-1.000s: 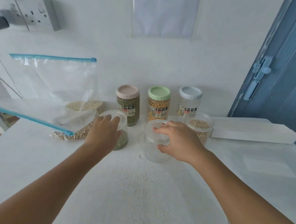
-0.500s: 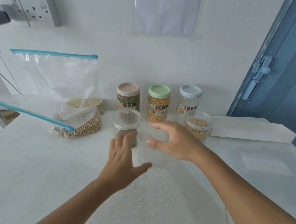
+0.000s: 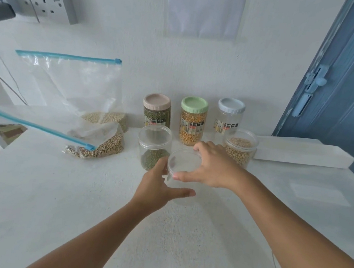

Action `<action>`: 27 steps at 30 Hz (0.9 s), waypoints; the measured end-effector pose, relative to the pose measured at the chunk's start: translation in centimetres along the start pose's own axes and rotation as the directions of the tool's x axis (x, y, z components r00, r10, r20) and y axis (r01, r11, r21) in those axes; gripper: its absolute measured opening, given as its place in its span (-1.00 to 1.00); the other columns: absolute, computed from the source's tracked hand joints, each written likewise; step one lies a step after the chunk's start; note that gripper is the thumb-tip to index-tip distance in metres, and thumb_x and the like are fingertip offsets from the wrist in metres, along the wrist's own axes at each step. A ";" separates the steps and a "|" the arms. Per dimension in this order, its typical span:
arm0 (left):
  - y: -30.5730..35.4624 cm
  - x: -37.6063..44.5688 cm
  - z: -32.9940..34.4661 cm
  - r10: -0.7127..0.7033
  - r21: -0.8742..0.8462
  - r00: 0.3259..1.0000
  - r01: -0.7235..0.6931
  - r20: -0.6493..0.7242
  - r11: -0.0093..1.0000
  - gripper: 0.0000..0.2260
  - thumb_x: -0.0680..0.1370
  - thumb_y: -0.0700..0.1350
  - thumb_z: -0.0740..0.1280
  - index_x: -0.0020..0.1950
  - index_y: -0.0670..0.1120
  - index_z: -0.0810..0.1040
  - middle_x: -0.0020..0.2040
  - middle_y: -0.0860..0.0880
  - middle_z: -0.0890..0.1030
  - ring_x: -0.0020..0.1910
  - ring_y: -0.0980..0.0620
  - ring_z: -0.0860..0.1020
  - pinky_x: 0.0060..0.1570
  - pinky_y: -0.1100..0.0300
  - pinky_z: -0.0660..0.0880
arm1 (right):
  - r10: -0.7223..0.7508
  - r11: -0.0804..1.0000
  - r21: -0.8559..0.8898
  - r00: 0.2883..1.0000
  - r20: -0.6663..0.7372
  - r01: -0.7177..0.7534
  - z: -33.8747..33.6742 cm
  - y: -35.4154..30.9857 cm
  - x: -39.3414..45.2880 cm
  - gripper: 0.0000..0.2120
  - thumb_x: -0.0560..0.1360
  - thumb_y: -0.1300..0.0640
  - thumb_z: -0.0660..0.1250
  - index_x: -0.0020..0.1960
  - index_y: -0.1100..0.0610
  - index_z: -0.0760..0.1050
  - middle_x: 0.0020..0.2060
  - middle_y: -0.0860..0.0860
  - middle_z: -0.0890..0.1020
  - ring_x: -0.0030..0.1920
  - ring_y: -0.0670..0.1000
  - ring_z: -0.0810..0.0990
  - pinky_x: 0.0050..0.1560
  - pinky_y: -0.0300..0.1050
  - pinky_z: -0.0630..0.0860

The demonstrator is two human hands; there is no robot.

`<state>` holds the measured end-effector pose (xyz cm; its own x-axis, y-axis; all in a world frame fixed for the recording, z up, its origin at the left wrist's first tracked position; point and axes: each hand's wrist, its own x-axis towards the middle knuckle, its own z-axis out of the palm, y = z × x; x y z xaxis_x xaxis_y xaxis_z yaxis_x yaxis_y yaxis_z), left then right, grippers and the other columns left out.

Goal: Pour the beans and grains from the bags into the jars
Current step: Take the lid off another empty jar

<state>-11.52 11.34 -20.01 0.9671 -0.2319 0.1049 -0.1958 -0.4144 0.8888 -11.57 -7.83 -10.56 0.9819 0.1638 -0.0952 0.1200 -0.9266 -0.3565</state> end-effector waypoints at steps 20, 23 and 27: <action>-0.2 0.7 -1.1 0.003 -0.031 0.988 0.002 0.153 1.000 -0.13 0.16 0.19 0.74 0.40 0.20 0.46 0.22 0.25 0.63 0.19 0.28 0.57 0.19 0.28 0.51 | -0.030 0.975 -0.195 0.937 0.347 0.104 -4.2 -1.5 0.2 0.18 0.27 -0.55 0.43 0.68 -0.15 -0.03 0.62 -0.17 0.06 0.61 0.03 -0.03 0.57 0.24 0.16; -0.3 0.9 -1.0 -0.004 -0.047 0.986 0.012 0.169 0.999 -0.12 0.13 0.23 0.74 0.37 0.27 0.45 0.22 0.25 0.63 0.24 0.21 0.58 0.24 0.14 0.57 | 0.027 0.959 -0.282 0.979 0.204 0.032 -3.3 -2.1 0.0 0.16 0.21 -0.72 0.21 0.62 -0.07 0.19 0.55 0.00 0.23 0.56 0.10 0.15 0.48 0.22 0.31; -0.4 1.0 -1.1 -0.003 -0.064 0.984 0.015 0.180 0.998 -0.13 0.13 0.20 0.75 0.38 0.26 0.46 0.22 0.27 0.63 0.21 0.23 0.58 0.25 0.11 0.58 | -0.075 0.947 -0.291 0.973 0.216 0.138 -2.6 -2.0 0.2 0.05 0.31 -0.52 0.41 0.63 -0.10 0.14 0.52 -0.09 0.23 0.52 0.07 0.21 0.44 0.14 0.36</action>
<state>-10.29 12.24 -19.78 0.9226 -0.3853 0.0197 -0.1703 -0.3609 0.9169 -11.25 -6.82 -7.43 0.9151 0.3025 -0.2668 0.2916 -0.9531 -0.0804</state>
